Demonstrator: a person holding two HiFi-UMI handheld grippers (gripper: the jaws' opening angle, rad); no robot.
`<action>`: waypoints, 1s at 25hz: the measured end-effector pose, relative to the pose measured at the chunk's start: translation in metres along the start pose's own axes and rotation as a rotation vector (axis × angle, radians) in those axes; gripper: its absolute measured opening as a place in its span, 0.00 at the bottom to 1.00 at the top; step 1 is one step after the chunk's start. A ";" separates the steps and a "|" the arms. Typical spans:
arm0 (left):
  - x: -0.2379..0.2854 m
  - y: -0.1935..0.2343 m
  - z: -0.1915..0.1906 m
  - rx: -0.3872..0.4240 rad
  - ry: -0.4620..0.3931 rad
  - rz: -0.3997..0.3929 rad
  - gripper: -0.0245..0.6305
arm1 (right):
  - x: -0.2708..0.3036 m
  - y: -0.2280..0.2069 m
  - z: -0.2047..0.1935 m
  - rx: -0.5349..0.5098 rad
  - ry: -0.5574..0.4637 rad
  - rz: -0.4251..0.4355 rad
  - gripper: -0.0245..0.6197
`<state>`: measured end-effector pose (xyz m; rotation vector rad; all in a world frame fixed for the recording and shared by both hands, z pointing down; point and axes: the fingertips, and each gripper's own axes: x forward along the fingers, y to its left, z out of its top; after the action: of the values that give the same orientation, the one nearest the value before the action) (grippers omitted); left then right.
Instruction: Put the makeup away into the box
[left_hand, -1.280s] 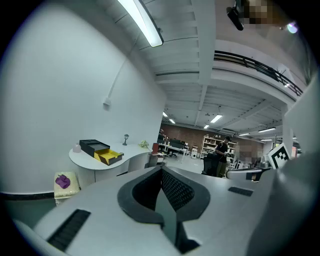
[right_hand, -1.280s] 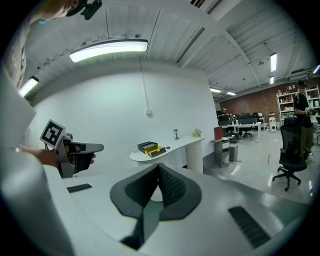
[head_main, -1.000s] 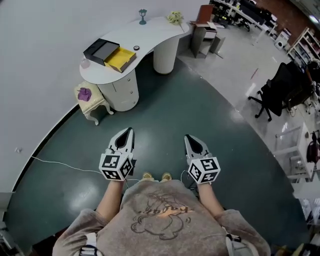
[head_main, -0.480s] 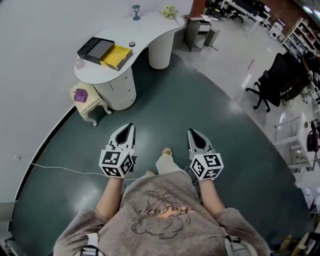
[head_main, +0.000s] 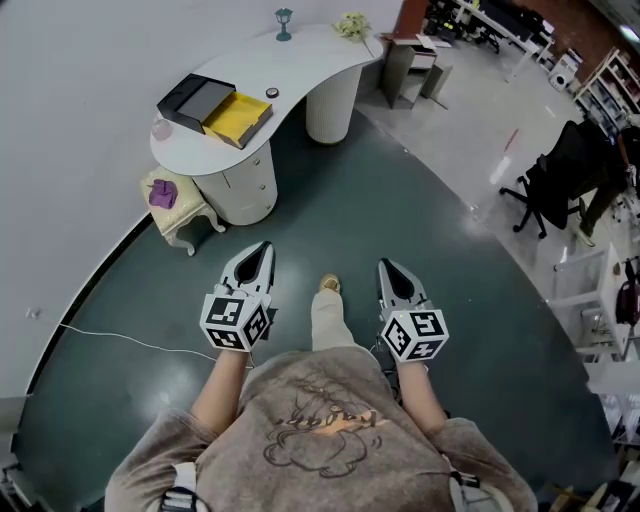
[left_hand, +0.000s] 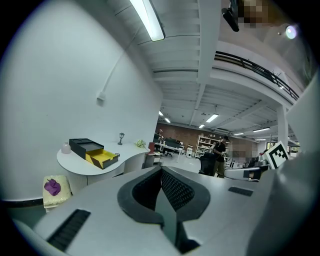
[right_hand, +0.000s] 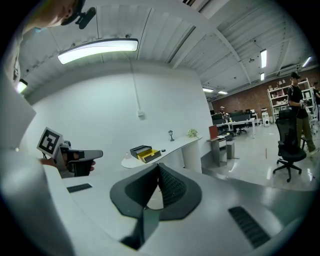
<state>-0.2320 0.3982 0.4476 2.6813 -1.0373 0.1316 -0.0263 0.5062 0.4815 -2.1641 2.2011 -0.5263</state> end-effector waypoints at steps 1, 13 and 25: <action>0.007 0.003 0.001 0.001 0.000 0.002 0.07 | 0.008 -0.003 0.002 0.000 -0.001 0.003 0.04; 0.117 0.038 0.033 0.004 0.012 0.029 0.07 | 0.110 -0.060 0.043 0.018 0.000 0.019 0.04; 0.216 0.075 0.069 -0.018 0.008 0.099 0.07 | 0.218 -0.111 0.090 0.002 0.023 0.093 0.04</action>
<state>-0.1228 0.1862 0.4353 2.6116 -1.1639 0.1506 0.0927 0.2748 0.4725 -2.0532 2.2982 -0.5512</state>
